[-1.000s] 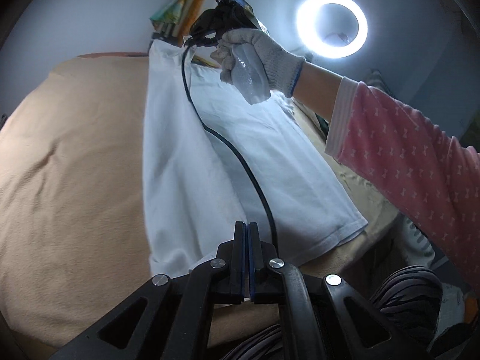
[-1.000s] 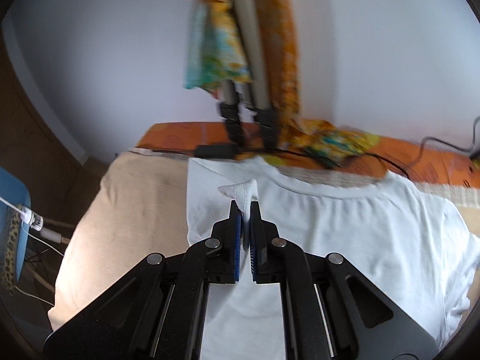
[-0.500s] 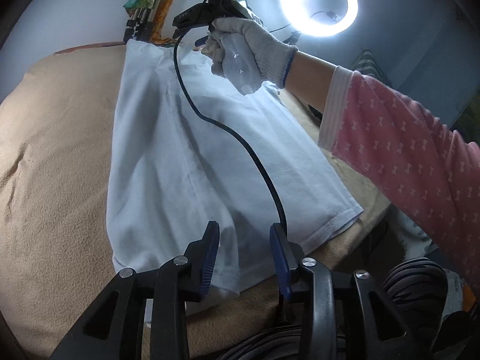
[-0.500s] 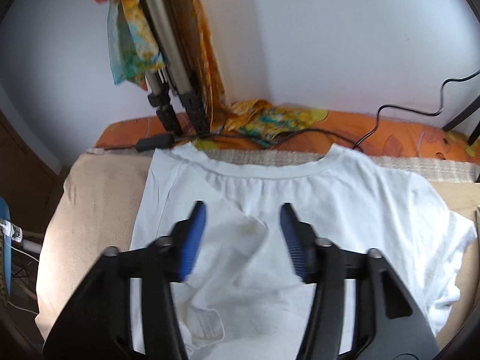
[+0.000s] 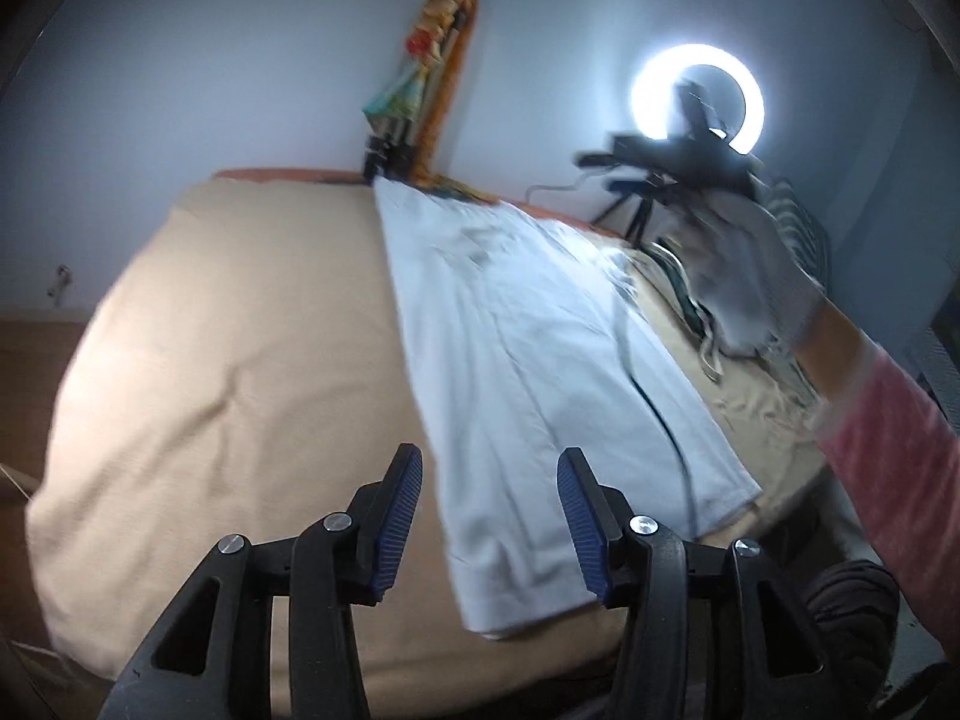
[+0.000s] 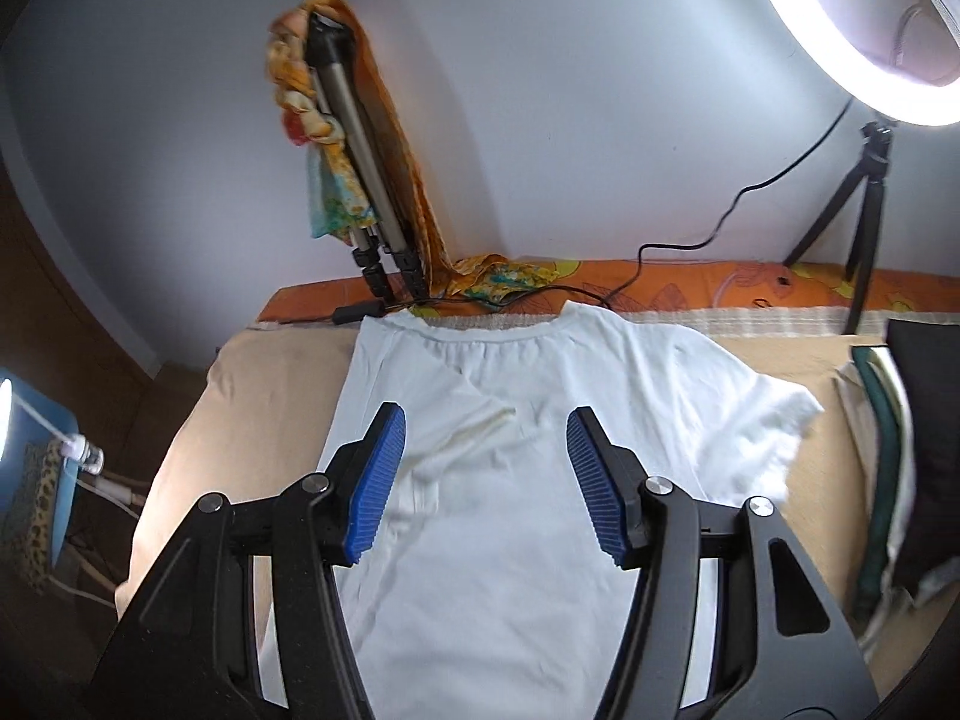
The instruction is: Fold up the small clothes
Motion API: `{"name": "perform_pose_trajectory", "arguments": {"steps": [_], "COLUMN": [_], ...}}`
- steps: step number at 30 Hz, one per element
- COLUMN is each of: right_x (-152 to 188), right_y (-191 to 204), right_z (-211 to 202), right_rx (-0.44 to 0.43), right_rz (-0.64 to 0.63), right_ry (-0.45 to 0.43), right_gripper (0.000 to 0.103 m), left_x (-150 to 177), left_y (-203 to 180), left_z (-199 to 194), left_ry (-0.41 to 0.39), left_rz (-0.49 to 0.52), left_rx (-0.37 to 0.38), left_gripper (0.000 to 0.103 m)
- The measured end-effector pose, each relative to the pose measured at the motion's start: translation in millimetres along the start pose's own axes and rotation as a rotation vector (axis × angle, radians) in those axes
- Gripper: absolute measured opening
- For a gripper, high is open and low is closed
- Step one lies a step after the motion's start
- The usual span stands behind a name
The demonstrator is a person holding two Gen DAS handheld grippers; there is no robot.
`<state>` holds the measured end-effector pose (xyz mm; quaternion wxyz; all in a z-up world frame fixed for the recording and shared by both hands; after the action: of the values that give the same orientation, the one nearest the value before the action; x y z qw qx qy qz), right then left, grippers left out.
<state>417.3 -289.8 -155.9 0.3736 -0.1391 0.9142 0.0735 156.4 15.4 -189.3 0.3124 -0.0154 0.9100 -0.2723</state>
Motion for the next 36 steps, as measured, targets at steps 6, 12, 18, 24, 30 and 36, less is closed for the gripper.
{"name": "perform_pose_trajectory", "arguments": {"steps": [6, 12, 18, 24, 30, 36], "right_x": [41.1, 97.7, 169.3, 233.6, 264.8, 279.2], "right_y": [28.4, 82.9, 139.9, 183.1, 201.1, 206.1], "right_z": [-66.4, -120.3, -135.8, -117.1, -88.5, -74.9], "right_rx": [-0.027, -0.093, -0.207, -0.282, -0.285, -0.255], "right_rz": [-0.033, -0.115, -0.15, -0.097, -0.054, -0.063], "right_ry": [-0.003, 0.03, 0.101, 0.193, 0.271, 0.328], "right_gripper": [0.059, 0.042, 0.034, 0.034, 0.034, 0.034], "left_x": [-40.1, -76.9, -73.9, -29.3, 25.1, 78.3], "left_y": [17.6, 7.0, -21.3, -18.6, 12.2, 45.8], "left_z": [-2.1, -2.7, -8.0, -0.7, -5.3, 2.6], "left_ry": [-0.02, -0.016, -0.001, 0.053, 0.065, 0.118], "left_rz": [0.026, 0.046, 0.12, 0.081, -0.058, -0.137], "left_rx": [-0.056, -0.056, -0.046, -0.009, 0.034, 0.015], "left_gripper": [0.049, 0.049, 0.049, 0.051, 0.051, 0.049]}}
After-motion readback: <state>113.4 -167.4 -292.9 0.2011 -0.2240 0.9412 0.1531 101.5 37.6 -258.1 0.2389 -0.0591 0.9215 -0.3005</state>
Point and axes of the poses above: each gripper's, at about its wrist camera, not at the fingertips, and z roughly the way its jaws point, y to its left, x to its underside, the point moved 8 cm from there along z, roughly the way its jaws point, and after that the axes turned 14 degrees about -z, right-handed, at the moved point
